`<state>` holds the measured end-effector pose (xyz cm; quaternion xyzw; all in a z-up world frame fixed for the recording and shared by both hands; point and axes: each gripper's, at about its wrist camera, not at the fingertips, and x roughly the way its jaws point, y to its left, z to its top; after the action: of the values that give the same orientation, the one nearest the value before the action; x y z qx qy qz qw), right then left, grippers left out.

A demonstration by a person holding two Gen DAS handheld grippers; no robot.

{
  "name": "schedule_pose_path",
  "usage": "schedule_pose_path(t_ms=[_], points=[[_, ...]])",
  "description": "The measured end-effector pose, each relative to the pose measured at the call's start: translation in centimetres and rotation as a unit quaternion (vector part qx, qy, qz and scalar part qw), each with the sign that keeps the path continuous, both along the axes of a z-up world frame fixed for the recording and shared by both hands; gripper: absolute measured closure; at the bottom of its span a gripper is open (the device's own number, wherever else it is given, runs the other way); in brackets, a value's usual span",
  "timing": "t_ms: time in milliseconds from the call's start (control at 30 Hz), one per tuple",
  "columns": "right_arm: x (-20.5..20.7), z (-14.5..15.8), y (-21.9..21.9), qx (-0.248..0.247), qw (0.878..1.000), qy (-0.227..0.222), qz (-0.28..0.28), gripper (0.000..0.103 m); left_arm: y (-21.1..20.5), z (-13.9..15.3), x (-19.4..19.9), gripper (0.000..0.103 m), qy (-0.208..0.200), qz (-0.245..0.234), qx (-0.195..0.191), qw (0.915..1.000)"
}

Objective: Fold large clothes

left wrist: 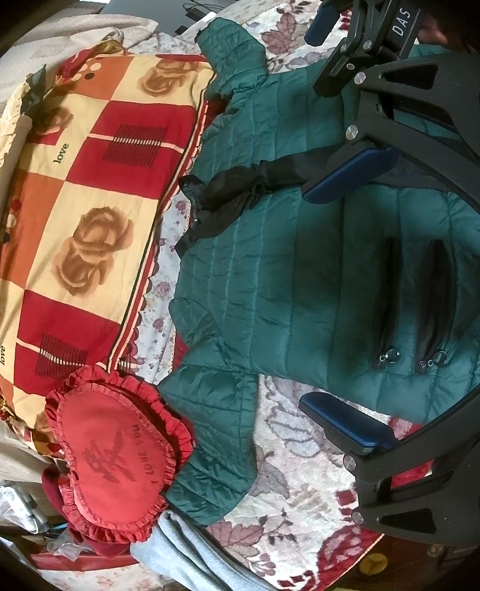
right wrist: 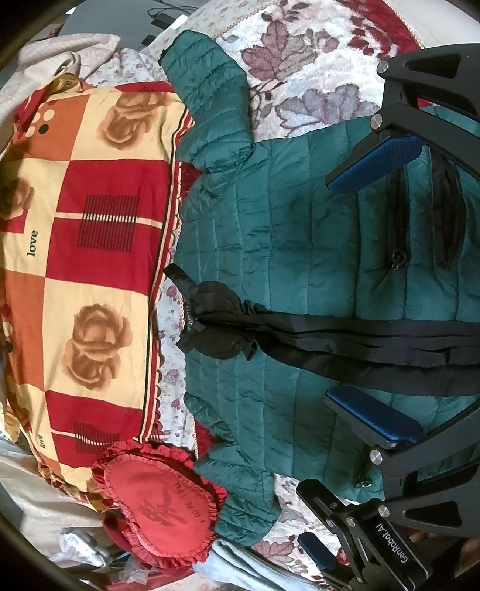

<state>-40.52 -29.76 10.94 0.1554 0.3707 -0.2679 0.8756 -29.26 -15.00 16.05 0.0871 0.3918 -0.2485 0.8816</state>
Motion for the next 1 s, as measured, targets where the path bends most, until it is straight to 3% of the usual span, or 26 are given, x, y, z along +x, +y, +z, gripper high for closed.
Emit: schedule_pose_path(t_ms=[633, 833, 1000], points=[[0.5, -0.8, -0.3, -0.004, 1.0, -0.001, 0.004, 0.0, 1.8, -1.4, 2.8, 0.001, 0.007, 0.027, 0.01, 0.9996], [1.1, -1.2, -0.7, -0.002, 1.0, 0.006, 0.006, 0.0, 5.0, -2.0, 7.2, 0.001, 0.008, 0.077, 0.017, 0.9968], [2.0, -2.0, -1.0, 0.01, 1.0, 0.016, 0.007, 0.0, 9.3, -2.5, 12.7, 0.001, 0.0, 0.146, 0.032, 0.9887]])
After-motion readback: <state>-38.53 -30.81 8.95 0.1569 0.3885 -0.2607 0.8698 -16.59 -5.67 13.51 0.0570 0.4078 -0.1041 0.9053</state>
